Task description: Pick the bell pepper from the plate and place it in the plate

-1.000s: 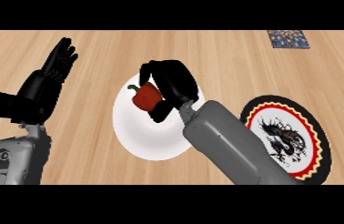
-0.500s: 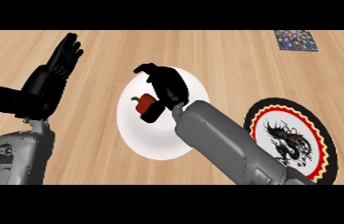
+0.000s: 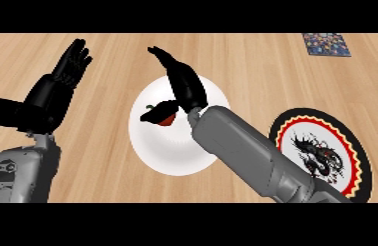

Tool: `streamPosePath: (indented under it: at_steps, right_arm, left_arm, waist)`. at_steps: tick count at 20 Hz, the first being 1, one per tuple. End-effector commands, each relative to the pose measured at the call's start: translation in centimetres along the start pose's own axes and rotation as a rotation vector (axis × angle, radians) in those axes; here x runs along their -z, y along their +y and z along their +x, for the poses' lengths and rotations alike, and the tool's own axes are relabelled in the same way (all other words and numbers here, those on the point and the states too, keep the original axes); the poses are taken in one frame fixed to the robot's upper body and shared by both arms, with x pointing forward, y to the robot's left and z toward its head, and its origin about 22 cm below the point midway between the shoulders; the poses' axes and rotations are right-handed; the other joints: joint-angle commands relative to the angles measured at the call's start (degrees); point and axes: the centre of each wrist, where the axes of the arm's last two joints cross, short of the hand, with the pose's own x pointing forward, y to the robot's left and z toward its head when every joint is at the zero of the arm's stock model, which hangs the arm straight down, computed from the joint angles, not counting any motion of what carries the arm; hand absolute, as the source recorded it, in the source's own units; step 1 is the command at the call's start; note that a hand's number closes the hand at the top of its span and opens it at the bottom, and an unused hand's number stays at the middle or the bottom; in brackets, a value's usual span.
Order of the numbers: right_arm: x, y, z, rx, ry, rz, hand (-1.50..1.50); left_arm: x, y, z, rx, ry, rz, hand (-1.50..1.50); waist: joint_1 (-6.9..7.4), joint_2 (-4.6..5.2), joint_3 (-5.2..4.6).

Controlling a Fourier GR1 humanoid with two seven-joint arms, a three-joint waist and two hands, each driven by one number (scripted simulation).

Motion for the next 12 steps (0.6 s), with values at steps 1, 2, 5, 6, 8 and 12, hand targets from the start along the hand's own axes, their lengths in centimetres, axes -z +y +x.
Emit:
streamPosePath:
  at_steps: [1,2,5,6,8,12]
  right_arm:
    - [-0.4,-0.4,0.1,0.169,-0.025,-0.037,-1.5]
    - [0.5,-1.1,0.6,0.195,-0.006,-0.051,-1.5]
    - [0.1,-2.5,-1.6,0.234,-0.007,-0.106,-1.5]
    - [0.4,-2.4,-1.8,0.261,0.013,-0.118,-1.5]
    - [1.0,-6.3,-2.5,0.28,0.005,-0.132,-1.5]
    - [-0.4,-9.9,-7.3,0.32,0.015,-0.18,-1.5]
  left_arm:
    - [-0.1,0.6,0.8,0.004,0.01,0.015,0.0]
    - [0.5,1.0,0.6,0.021,0.004,0.031,0.0]
    - [-0.3,-0.3,1.0,0.01,0.034,0.055,0.0]
    - [1.1,-0.3,0.6,0.014,0.021,0.048,0.0]
    - [-1.4,1.4,0.7,0.014,0.031,0.041,0.0]
    - [-0.5,1.9,0.7,0.007,0.028,0.054,0.0]
  waist:
    - [-1.38,-0.37,0.02]
    - [-1.48,-0.24,0.0]
    - [-3.35,-0.69,0.02]
    - [-3.46,-0.49,0.0]
    - [-3.12,-0.72,0.0]
    - [-3.45,-0.59,0.0]
